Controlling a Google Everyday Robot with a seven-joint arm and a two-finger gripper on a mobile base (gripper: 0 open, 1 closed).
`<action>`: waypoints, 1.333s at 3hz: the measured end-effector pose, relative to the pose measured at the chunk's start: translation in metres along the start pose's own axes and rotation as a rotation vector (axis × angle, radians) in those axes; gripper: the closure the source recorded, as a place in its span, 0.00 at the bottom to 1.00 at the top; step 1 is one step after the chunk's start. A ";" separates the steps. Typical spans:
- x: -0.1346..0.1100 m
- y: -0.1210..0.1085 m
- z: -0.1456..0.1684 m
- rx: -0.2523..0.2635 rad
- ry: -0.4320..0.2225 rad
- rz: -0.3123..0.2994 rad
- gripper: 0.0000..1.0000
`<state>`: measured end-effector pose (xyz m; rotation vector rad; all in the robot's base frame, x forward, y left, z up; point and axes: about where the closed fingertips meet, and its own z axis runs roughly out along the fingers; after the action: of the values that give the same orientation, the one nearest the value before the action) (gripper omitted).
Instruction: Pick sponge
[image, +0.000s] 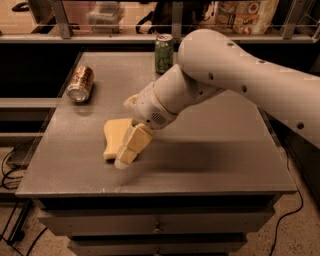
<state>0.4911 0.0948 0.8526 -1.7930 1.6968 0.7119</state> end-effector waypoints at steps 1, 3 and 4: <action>-0.005 0.004 0.013 -0.012 -0.021 0.012 0.18; -0.001 0.003 0.006 0.010 -0.033 0.026 0.64; -0.006 -0.009 -0.038 0.082 -0.041 -0.003 0.88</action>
Offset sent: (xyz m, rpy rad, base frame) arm -0.0052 0.0119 -0.0173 0.0483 0.0447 -0.0247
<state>0.4994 0.0724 0.8836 -1.7136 1.6718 0.6637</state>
